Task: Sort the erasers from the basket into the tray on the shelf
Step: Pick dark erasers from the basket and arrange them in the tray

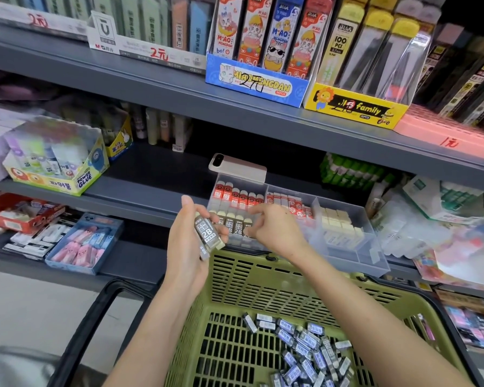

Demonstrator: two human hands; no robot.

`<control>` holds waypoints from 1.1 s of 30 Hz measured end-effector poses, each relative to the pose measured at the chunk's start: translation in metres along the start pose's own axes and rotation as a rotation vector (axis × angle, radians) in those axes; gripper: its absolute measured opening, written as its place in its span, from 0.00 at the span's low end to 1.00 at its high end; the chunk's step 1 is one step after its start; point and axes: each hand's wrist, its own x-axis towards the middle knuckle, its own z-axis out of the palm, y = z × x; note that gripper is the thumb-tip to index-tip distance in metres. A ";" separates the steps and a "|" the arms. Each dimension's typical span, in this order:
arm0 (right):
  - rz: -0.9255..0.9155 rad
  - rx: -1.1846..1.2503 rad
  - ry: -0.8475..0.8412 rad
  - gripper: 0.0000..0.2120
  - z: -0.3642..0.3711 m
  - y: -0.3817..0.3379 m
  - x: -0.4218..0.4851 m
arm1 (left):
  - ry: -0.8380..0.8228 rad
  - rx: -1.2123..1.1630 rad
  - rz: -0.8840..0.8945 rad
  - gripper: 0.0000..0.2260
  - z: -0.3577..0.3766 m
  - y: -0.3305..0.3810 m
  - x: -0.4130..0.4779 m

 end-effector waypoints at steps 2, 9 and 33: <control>-0.004 -0.008 -0.009 0.18 -0.001 0.001 -0.001 | -0.009 -0.021 0.000 0.15 0.000 -0.001 0.000; -0.294 0.215 0.200 0.10 -0.013 -0.024 -0.038 | -0.008 -0.192 -0.042 0.07 0.001 0.002 0.000; -0.295 -0.101 0.040 0.12 -0.037 0.012 0.011 | -0.024 -0.160 -0.018 0.10 -0.003 0.004 -0.001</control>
